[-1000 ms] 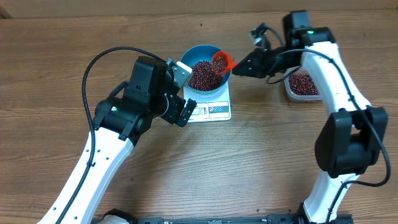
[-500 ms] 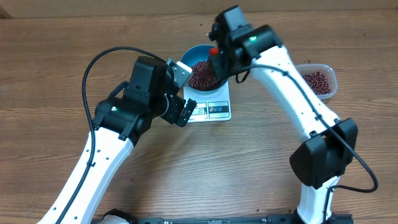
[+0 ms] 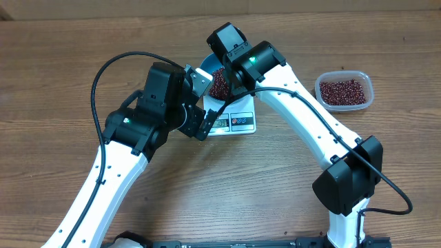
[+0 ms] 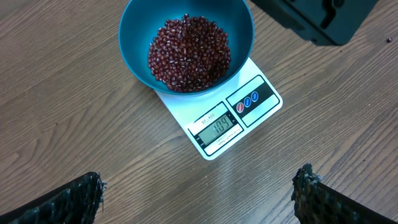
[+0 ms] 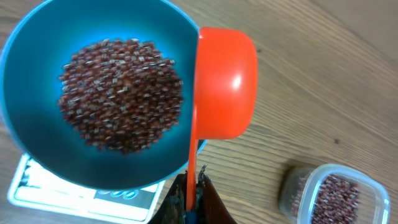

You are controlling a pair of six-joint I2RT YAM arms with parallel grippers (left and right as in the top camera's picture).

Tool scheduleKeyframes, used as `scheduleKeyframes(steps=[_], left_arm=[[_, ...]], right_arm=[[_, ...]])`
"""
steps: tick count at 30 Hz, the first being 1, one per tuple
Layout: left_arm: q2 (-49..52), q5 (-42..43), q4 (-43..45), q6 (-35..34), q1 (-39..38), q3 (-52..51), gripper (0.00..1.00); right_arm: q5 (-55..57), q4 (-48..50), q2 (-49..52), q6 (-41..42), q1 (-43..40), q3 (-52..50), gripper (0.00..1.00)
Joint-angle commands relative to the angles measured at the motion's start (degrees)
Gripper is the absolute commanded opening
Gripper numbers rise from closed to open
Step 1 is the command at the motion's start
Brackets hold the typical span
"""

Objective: Scoop item into bowl and weigh 150g on scale

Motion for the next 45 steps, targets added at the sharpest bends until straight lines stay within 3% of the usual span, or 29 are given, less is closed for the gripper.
scheduleKeyframes(steps=[1,10,18,23,32,45], left_arm=[[0.55,0.42,0.09,-0.63,0.02,-0.28,1.00],[0.55,0.42,0.09,-0.63,0.02,-0.28,0.99],[0.55,0.42,0.09,-0.63,0.02,-0.28,1.00],[0.55,0.42,0.09,-0.63,0.02,-0.28,1.00],[0.55,0.42,0.09,-0.63,0.02,-0.28,1.00],[0.55,0.42,0.09,-0.63,0.02,-0.28,1.00]], right_arm=[[-6.97,0.33,-1.03,-1.31,-1.16,1.57,0.04],[-25.33,-2.23,-11.26,-2.38,-13.86,1.57,0.04],[-26.32,-11.56,-16.61,-4.09,-35.06,1.33,0.04],[-26.36,-13.77,-15.26,-5.88,-42.64,-0.76,0.04],[-26.32,-6.97,-12.59,-11.06,-45.22,-15.54,0.04],[-26.34,14.91,-11.93,-11.61,-45.24,-34.93,0.04]])
